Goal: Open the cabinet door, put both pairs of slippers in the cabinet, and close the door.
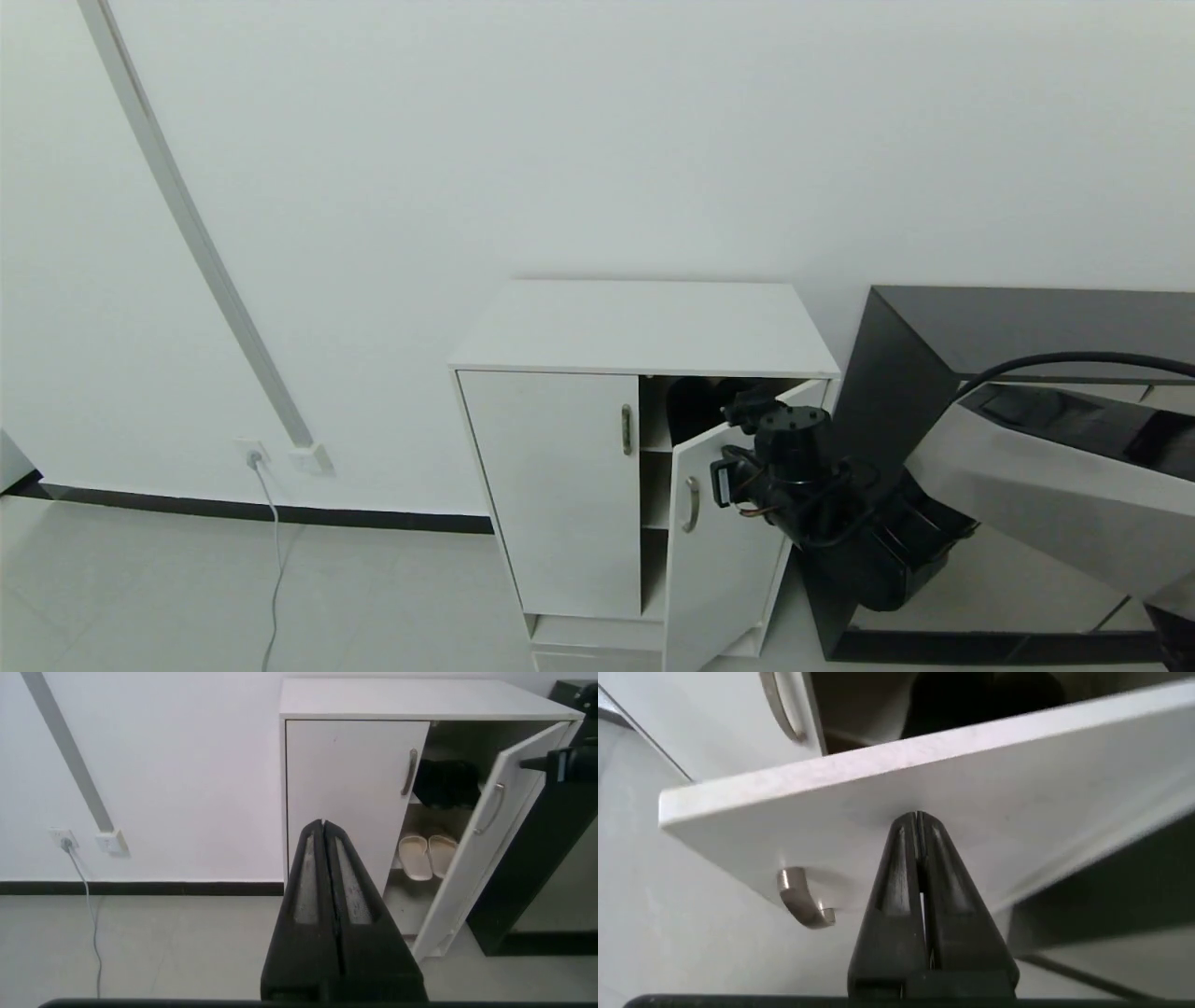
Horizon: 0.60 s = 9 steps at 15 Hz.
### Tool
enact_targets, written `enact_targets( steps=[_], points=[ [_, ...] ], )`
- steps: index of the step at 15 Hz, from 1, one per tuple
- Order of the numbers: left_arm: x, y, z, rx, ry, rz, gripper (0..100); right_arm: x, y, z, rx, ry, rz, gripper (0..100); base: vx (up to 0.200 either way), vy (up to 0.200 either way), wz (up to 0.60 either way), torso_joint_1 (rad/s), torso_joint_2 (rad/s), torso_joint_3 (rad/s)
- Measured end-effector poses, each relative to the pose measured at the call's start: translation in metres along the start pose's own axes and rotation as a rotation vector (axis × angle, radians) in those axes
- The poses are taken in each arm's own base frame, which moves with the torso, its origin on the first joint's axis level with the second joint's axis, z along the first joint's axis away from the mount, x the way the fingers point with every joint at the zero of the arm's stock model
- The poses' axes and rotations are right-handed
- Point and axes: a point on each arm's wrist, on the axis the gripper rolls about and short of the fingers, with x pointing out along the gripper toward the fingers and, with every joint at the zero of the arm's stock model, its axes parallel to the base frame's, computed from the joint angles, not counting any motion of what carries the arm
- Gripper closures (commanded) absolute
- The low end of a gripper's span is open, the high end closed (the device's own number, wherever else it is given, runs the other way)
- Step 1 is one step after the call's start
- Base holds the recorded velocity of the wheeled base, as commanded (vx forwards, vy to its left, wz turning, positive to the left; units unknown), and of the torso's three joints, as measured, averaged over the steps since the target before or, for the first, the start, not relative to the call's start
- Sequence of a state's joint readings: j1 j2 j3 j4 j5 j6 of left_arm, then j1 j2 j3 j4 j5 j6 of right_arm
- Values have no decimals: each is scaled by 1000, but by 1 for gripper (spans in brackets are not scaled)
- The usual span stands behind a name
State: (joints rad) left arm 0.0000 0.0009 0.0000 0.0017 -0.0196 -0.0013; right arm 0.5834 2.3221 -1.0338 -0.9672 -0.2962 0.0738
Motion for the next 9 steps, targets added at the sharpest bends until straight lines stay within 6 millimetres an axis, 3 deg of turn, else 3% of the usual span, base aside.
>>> enact_targets(
  steps=[9],
  points=[
    [0, 0, 0, 0, 0, -1, 100, 51, -19, 4, 37, -75, 21, 100, 0, 0, 0, 0, 0, 0]
  ],
)
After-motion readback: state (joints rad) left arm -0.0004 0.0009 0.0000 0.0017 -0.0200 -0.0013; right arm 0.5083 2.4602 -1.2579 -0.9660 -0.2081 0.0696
